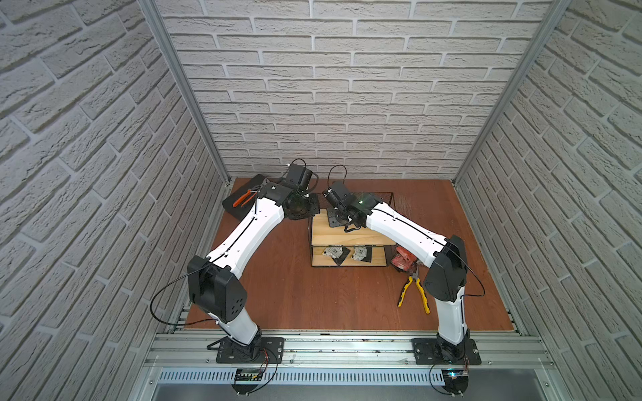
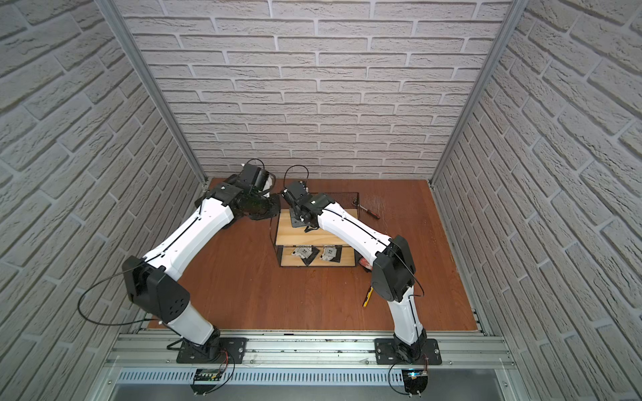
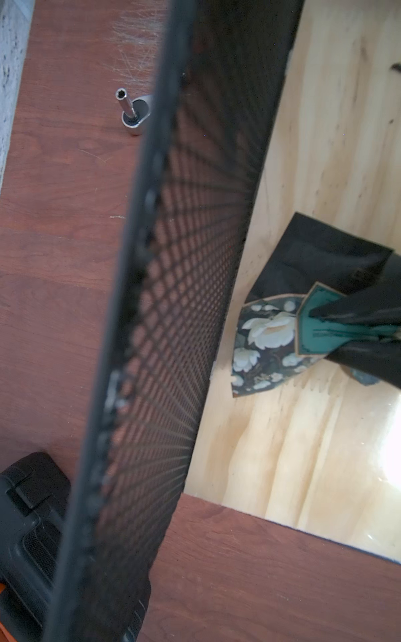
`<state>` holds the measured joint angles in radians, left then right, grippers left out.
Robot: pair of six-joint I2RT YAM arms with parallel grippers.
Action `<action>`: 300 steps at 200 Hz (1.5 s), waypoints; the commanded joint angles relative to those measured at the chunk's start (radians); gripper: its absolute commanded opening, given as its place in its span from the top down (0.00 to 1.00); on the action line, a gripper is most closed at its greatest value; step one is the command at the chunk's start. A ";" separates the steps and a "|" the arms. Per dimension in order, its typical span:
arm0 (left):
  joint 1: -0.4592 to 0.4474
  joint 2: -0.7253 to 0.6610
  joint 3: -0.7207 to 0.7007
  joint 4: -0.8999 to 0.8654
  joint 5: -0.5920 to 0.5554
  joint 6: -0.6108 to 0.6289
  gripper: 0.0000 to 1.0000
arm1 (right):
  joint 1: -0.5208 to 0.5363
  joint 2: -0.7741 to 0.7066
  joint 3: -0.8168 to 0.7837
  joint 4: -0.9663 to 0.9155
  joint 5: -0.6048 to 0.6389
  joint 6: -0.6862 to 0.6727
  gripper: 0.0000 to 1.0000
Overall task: Remove the tea bags from the shelf
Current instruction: Pick up the tea bag from the shelf, then place the tea bag at the center of the board.
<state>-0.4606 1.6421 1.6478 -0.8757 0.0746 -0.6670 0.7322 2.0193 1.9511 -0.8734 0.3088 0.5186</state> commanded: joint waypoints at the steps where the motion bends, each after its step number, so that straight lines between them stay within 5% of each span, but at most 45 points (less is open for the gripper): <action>1: -0.006 -0.047 -0.008 0.016 -0.004 0.006 0.92 | -0.002 -0.098 0.016 -0.046 -0.009 -0.014 0.92; 99: -0.006 -0.051 -0.009 0.013 -0.008 0.004 0.92 | -0.064 -0.469 -0.105 -0.039 0.099 -0.060 0.95; 135: -0.006 -0.051 -0.013 0.016 -0.008 0.003 0.92 | -0.256 -0.640 -0.260 -0.050 0.036 -0.016 0.94; 183: -0.006 -0.051 -0.014 0.024 -0.009 0.002 0.92 | -0.551 -0.802 -0.673 0.033 -0.181 0.041 0.93; 220: -0.006 -0.047 -0.009 0.023 -0.004 0.003 0.92 | -0.602 -0.806 -0.952 0.147 -0.314 0.070 0.92; 300: -0.006 -0.044 -0.006 0.017 -0.007 0.001 0.92 | -0.601 -0.670 -1.064 0.268 -0.396 0.006 0.85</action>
<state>-0.4606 1.6352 1.6405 -0.8761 0.0723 -0.6739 0.1329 1.3251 0.8978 -0.6876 -0.0517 0.5461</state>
